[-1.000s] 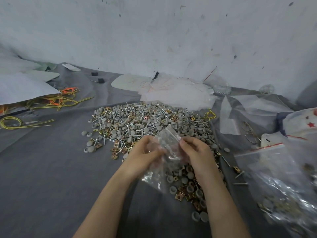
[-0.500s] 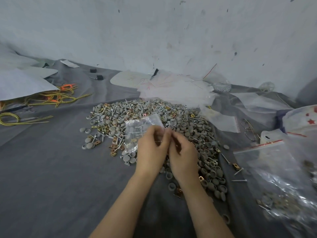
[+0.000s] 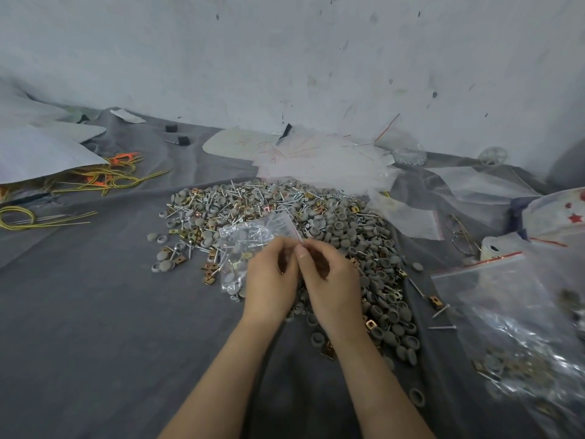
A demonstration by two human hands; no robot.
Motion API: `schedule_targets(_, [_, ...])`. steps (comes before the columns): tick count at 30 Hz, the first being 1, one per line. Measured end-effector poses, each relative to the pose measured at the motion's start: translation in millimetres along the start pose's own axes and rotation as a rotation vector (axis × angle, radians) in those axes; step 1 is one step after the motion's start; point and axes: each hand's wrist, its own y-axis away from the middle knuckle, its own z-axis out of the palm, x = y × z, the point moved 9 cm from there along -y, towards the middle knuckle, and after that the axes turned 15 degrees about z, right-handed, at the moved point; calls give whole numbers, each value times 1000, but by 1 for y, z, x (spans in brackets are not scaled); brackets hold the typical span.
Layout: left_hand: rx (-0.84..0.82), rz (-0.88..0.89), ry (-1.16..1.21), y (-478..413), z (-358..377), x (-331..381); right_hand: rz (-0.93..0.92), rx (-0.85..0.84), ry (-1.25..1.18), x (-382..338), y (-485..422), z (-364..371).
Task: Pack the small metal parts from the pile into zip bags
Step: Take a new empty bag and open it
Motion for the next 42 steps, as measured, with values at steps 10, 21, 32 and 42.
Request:
schedule_targets(10, [-114,136,-113,1,11,12,10,139,81,1,-4,-19])
schedule_targets(21, [-108,135,-113,2,13,11,30,73,83,4,-4,-13])
schedule_targets(32, [-160,136,-209,4,18,5,65,116,110,9,-6,-17])
schedule_targets(42, [76,226,-382,1,-13,20,86,292,140,19,-11,-43])
